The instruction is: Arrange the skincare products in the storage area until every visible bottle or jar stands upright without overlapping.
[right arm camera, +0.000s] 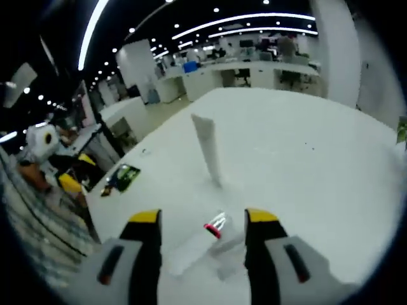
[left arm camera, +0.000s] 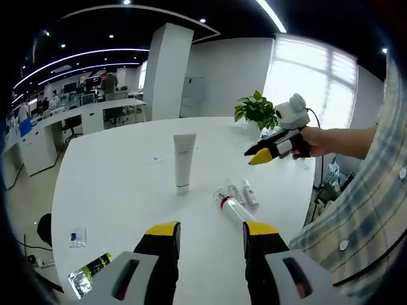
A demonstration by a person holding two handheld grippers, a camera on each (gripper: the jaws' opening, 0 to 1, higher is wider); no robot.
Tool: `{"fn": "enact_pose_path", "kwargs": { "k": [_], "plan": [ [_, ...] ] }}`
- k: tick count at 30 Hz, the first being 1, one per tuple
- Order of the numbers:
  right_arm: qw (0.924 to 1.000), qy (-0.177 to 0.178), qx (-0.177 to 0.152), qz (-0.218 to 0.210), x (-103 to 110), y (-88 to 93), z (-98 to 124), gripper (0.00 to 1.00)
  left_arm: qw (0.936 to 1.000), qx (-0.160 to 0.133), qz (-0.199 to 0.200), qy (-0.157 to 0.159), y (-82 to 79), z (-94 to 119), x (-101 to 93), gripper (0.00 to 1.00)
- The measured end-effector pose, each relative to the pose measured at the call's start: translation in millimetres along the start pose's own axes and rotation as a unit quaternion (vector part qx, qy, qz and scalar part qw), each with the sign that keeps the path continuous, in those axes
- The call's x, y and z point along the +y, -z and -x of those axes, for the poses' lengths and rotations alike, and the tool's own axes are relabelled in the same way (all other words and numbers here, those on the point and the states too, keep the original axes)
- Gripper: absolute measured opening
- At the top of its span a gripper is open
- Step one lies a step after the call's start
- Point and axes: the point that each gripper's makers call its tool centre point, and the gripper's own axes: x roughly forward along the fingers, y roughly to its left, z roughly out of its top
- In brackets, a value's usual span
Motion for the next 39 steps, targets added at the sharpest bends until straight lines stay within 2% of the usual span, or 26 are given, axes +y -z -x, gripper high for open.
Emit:
{"fn": "enact_pose_path", "kwargs": {
  "k": [2, 5, 7, 11, 13, 18, 20, 21, 22, 23, 24, 25, 28, 30, 34, 37, 39],
  "plan": [
    [0.9999, 0.007, 0.013, -0.004, -3.5, 13.8, -4.4, 0.51, 1.0000, 0.003, -0.008, 0.004, 1.1, -1.7, -2.9, 0.41],
    [0.9985, 0.010, 0.030, -0.045, -4.7, 37.4, -11.8, 0.51, 0.9999, 0.009, -0.008, 0.003, 4.5, -2.6, -2.5, 0.41],
    [0.9977, 0.004, 0.037, -0.057, -0.7, 46.5, -18.1, 0.50, 0.9999, 0.008, -0.006, 0.003, 5.3, -2.0, -3.0, 0.41],
    [0.9966, -0.004, 0.061, -0.055, 9.2, 58.1, -33.9, 0.44, 0.9999, 0.013, -0.002, 0.001, 10.3, -0.3, -2.6, 0.41],
    [0.9930, -0.015, 0.088, -0.077, 20.4, 66.9, -43.9, 0.42, 0.9999, 0.014, 0.001, -0.001, 12.4, 1.2, -1.9, 0.41],
    [0.9879, -0.013, 0.118, -0.100, 29.5, 75.1, -57.4, 0.38, 0.9998, 0.008, 0.010, -0.013, 11.2, 6.3, 2.6, 0.41],
    [0.9870, -0.016, 0.120, -0.106, 32.3, 76.3, -62.3, 0.38, 0.9997, 0.005, 0.014, -0.018, 10.9, 8.3, 4.5, 0.41],
    [0.9869, -0.016, 0.122, -0.104, 33.1, 76.7, -64.6, 0.35, 0.9997, 0.005, 0.015, -0.020, 11.2, 9.1, 5.0, 0.41],
    [0.9885, -0.001, 0.123, -0.088, 25.8, 74.3, -63.7, 0.33, 0.9996, 0.005, 0.016, -0.021, 11.9, 9.9, 5.4, 0.41],
    [0.9892, -0.001, 0.119, -0.086, 25.2, 72.4, -66.6, 0.35, 0.9996, 0.007, 0.016, -0.023, 13.9, 11.4, 6.3, 0.41],
    [0.9885, 0.015, 0.125, -0.084, 20.1, 72.9, -68.8, 0.36, 0.9995, 0.008, 0.015, -0.025, 16.0, 13.3, 7.0, 0.41],
    [0.9895, 0.028, 0.126, -0.065, 14.2, 72.3, -70.1, 0.35, 0.9995, 0.009, 0.016, -0.027, 17.3, 14.6, 7.6, 0.41],
    [0.9891, 0.024, 0.129, -0.066, 15.9, 69.8, -79.7, 0.37, 0.9991, 0.010, 0.021, -0.036, 21.2, 20.2, 11.9, 0.41],
    [0.9893, 0.029, 0.139, -0.033, 13.8, 69.2, -85.1, 0.37, 0.9988, 0.007, 0.028, -0.041, 23.0, 24.1, 14.2, 0.41],
    [0.9885, 0.029, 0.146, -0.029, 16.4, 70.2, -97.9, 0.38, 0.9983, 0.008, 0.030, -0.049, 27.0, 30.6, 17.0, 0.41],
    [0.9842, 0.035, 0.173, 0.015, 17.3, 78.7, -106.0, 0.35, 0.9978, 0.005, 0.034, -0.057, 27.2, 36.9, 19.0, 0.41],
    [0.9839, 0.037, 0.174, 0.017, 20.0, 79.1, -111.9, 0.35, 0.9971, 0.004, 0.038, -0.066, 28.4, 42.4, 22.6, 0.41]
  ]
}}
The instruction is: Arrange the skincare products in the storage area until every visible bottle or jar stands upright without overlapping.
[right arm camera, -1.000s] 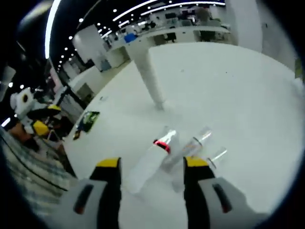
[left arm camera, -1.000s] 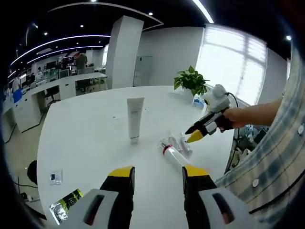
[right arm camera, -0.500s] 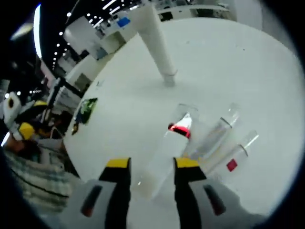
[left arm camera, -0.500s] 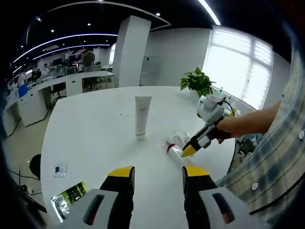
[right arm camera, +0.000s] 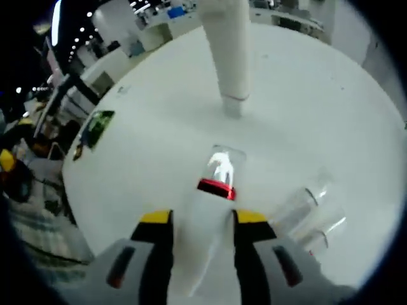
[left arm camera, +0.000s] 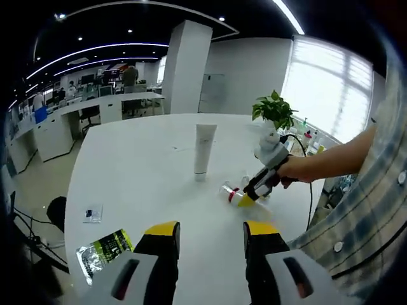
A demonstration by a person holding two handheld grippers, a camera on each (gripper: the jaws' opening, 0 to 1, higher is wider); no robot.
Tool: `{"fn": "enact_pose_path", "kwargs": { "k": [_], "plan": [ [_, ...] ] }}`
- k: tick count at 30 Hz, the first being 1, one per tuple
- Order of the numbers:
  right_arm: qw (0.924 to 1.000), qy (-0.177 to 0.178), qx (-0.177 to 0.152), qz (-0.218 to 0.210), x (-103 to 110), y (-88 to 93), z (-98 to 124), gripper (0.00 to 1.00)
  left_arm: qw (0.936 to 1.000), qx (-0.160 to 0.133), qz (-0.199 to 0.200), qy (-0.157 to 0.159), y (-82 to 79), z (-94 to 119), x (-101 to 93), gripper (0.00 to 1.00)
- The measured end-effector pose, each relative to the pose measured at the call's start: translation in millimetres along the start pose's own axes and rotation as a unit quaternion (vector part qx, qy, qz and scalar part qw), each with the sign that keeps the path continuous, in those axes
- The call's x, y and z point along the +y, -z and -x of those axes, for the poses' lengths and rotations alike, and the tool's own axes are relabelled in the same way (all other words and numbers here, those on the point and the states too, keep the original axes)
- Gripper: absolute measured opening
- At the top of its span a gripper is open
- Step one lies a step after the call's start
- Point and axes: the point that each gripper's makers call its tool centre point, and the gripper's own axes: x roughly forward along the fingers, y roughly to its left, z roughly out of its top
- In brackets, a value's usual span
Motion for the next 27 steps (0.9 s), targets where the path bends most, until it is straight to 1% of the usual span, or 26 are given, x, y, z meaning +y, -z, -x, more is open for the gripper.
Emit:
{"fn": "enact_pose_path", "kwargs": {
  "k": [1, 3, 4, 5, 9, 11, 13, 17, 20, 23, 27],
  "plan": [
    [1.0000, 0.001, 0.003, 0.006, 0.7, 0.3, -1.7, 0.34, 1.0000, 0.000, 0.002, -0.003, 1.1, 1.3, 1.6, 0.41],
    [0.9991, 0.004, 0.022, 0.035, 2.3, 4.3, -5.3, 0.33, 1.0000, 0.001, 0.006, -0.007, 4.6, 3.8, 3.9, 0.41],
    [0.9989, 0.007, 0.023, 0.040, 2.4, 4.5, -6.8, 0.33, 0.9999, 0.002, 0.007, -0.009, 5.8, 4.6, 4.2, 0.41],
    [0.9992, 0.005, 0.021, 0.034, 4.4, 3.4, -8.9, 0.33, 0.9999, 0.004, 0.007, -0.010, 7.2, 5.9, 4.2, 0.41],
    [0.9989, 0.004, 0.024, 0.039, 5.3, 2.8, -9.9, 0.31, 0.9998, 0.003, 0.013, -0.015, 9.6, 8.1, 4.5, 0.41],
    [0.9987, -0.010, 0.022, 0.044, 9.0, 2.1, -10.5, 0.30, 0.9998, 0.005, 0.014, -0.014, 10.5, 7.9, 2.8, 0.41],
    [0.9990, -0.003, 0.024, 0.038, 7.7, 1.9, -10.2, 0.28, 0.9998, 0.006, 0.012, -0.012, 10.9, 7.9, 1.0, 0.40],
    [0.9993, -0.008, 0.020, 0.032, 9.7, -0.7, -11.4, 0.26, 0.9998, 0.002, 0.014, -0.012, 9.6, 8.5, 0.1, 0.40],
    [0.9998, -0.017, 0.011, -0.001, 7.5, -1.9, -10.0, 0.25, 0.9998, 0.000, 0.016, -0.014, 9.8, 10.8, 0.7, 0.40],
    [0.9994, -0.029, 0.001, -0.020, 5.5, -2.9, -6.4, 0.25, 0.9996, -0.004, 0.021, -0.019, 11.3, 16.1, 1.9, 0.40],
    [0.9958, -0.064, -0.047, -0.045, 13.7, -18.5, 4.6, 0.25, 0.9992, -0.005, 0.033, -0.023, 15.3, 17.9, 3.4, 0.40]
  ]
}}
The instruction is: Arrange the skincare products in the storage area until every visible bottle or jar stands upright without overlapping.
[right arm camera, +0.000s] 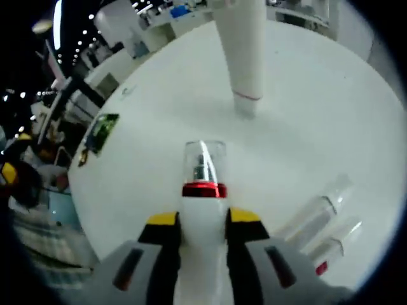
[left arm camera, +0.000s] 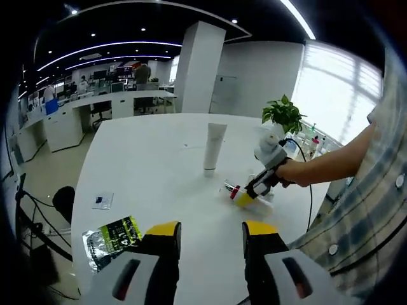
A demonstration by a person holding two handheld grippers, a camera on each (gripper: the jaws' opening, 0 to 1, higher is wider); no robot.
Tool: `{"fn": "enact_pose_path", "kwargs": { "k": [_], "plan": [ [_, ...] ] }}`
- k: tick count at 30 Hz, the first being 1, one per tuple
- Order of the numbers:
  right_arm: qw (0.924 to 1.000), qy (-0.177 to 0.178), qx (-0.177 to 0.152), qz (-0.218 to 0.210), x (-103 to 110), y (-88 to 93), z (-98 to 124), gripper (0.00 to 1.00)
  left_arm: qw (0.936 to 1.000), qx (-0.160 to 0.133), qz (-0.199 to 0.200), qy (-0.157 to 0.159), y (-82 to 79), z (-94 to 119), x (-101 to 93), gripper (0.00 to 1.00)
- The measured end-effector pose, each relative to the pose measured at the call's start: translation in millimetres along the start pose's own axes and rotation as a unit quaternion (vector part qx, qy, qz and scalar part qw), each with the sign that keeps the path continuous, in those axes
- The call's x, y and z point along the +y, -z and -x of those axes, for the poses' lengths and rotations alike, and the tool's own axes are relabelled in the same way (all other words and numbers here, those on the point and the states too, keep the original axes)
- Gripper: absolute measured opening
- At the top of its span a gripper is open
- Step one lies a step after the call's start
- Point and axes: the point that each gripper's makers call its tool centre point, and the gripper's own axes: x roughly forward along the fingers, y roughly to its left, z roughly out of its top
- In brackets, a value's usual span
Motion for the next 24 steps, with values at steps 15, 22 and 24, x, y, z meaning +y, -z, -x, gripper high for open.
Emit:
{"fn": "enact_pose_path", "kwargs": {
  "k": [15, 22, 24],
  "plan": [
    [0.9801, -0.110, -0.146, -0.077, 35.4, -39.7, 48.2, 0.24, 0.9936, -0.053, 0.086, 0.050, -25.4, -15.1, -18.5, 0.38],
    [0.9573, -0.183, -0.219, -0.045, 76.7, -69.4, 93.3, 0.25, 0.9895, -0.055, 0.103, 0.084, -32.0, -27.4, -32.2, 0.40],
    [0.9465, -0.214, -0.240, -0.028, 95.5, -77.3, 110.8, 0.25, 0.9882, -0.050, 0.103, 0.102, -33.7, -34.5, -41.0, 0.41]
  ]
}}
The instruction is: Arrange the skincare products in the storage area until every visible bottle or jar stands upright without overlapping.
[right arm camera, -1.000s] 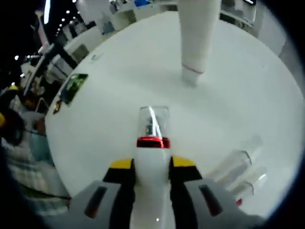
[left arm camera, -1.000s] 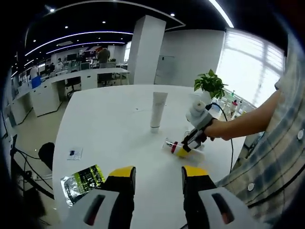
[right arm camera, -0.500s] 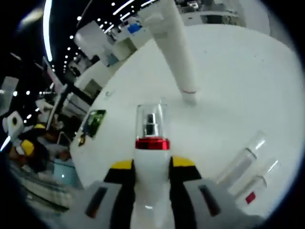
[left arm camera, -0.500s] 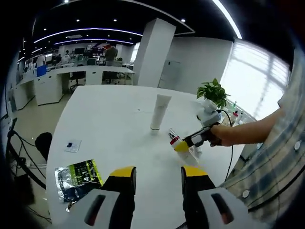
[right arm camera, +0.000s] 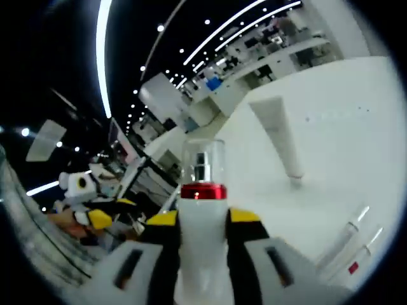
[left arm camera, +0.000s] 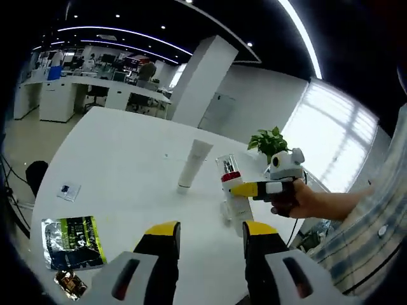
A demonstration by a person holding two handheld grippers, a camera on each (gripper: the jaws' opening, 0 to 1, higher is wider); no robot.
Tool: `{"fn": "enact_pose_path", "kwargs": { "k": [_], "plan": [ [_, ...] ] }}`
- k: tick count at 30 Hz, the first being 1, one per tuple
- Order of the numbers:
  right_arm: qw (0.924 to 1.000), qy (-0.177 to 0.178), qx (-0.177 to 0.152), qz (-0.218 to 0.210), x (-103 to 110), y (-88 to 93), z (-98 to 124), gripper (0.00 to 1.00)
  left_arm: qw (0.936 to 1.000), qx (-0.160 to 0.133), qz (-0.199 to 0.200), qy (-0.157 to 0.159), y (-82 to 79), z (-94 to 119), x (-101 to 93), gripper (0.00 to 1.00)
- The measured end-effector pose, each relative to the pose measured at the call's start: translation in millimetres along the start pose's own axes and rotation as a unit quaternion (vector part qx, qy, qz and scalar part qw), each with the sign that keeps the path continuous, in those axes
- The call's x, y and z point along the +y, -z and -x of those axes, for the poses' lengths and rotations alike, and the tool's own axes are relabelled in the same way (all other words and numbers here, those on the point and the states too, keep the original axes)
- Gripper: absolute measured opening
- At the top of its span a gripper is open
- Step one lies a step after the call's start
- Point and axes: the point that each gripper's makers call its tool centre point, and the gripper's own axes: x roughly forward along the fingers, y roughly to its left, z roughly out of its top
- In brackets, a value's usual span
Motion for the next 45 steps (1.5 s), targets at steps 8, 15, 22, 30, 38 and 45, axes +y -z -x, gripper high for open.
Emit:
{"fn": "enact_pose_path", "kwargs": {
  "k": [8, 15, 22, 30, 38, 45],
  "plan": [
    [0.9908, -0.125, -0.018, 0.049, 76.2, -18.9, 7.2, 0.25, 0.9960, -0.010, 0.005, 0.089, -11.1, -17.2, -41.1, 0.46],
    [0.9757, -0.212, -0.023, 0.051, 121.0, -25.6, 8.3, 0.25, 0.9805, -0.034, 0.012, 0.193, -21.8, -10.0, -81.3, 0.47],
    [0.9497, -0.310, -0.011, 0.042, 164.6, -24.7, 14.3, 0.25, 0.9657, -0.037, 0.025, 0.256, -24.5, 1.5, -102.3, 0.42],
    [0.9384, -0.344, -0.020, 0.029, 179.4, -31.7, 11.7, 0.26, 0.9545, -0.058, 0.025, 0.291, -37.9, 11.9, -113.6, 0.34],
    [0.9323, -0.359, -0.024, 0.033, 188.5, -30.8, 5.7, 0.26, 0.9579, -0.067, 0.027, 0.278, -41.3, 20.8, -109.0, 0.32],
    [0.9356, -0.345, 0.004, 0.074, 187.7, -22.1, 4.3, 0.27, 0.9657, -0.051, 0.003, 0.255, -35.1, 20.5, -104.6, 0.29]
  ]
}}
